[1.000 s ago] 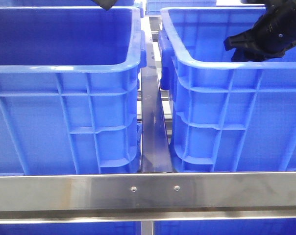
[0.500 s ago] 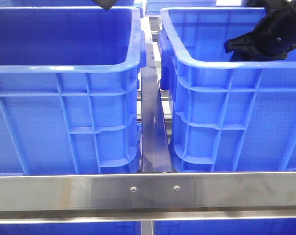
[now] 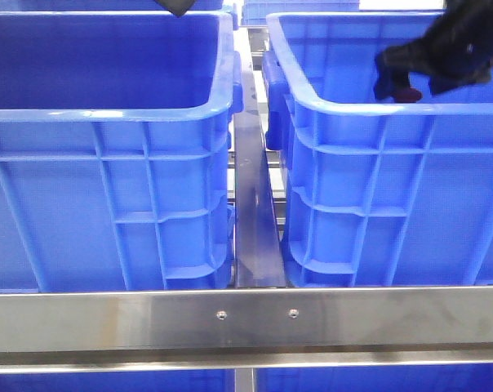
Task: Pick red and yellow buttons and place in box
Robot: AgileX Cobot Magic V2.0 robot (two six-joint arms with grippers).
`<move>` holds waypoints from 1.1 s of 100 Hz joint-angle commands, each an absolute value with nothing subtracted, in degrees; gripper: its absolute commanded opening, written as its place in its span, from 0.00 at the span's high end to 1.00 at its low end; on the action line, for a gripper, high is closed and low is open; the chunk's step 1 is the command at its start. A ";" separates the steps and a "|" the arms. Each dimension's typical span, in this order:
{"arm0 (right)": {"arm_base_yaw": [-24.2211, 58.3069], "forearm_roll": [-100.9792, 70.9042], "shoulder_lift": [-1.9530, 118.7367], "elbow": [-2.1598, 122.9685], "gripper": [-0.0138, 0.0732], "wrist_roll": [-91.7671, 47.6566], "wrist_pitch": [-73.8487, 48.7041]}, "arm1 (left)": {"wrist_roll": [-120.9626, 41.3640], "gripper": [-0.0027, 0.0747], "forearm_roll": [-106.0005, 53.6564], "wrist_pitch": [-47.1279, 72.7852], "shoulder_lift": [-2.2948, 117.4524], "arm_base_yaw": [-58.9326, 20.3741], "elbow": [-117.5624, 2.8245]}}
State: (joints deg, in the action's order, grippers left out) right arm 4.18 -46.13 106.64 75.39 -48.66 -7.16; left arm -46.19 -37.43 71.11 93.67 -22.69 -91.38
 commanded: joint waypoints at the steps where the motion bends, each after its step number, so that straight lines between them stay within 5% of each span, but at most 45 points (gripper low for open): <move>1: 4.12 -46.22 101.38 77.00 0.13 -49.21 -7.09 | -45.62 0.07 -40.97 72.60 90.93 -23.00 -93.39; 25: 4.12 -48.06 96.17 72.75 0.20 -49.16 -6.66 | -45.62 0.07 -40.97 72.60 90.83 -23.00 -93.39; 36: 4.12 -48.12 92.06 68.60 0.44 -49.16 -5.98 | -45.62 0.12 -40.97 72.60 90.83 -23.00 -93.39; 55: 4.12 -49.83 83.50 62.68 0.92 -49.16 -11.11 | -45.62 0.38 -40.87 72.60 90.83 -23.00 -93.39; 89: 4.12 -52.63 66.88 51.63 0.92 -49.16 -15.02 | -45.52 0.91 -36.67 72.60 90.71 -22.87 -93.39; 110: 4.12 -52.63 61.24 49.97 0.92 -49.16 -19.09 | -42.78 0.97 -31.98 72.60 89.87 -19.55 -93.39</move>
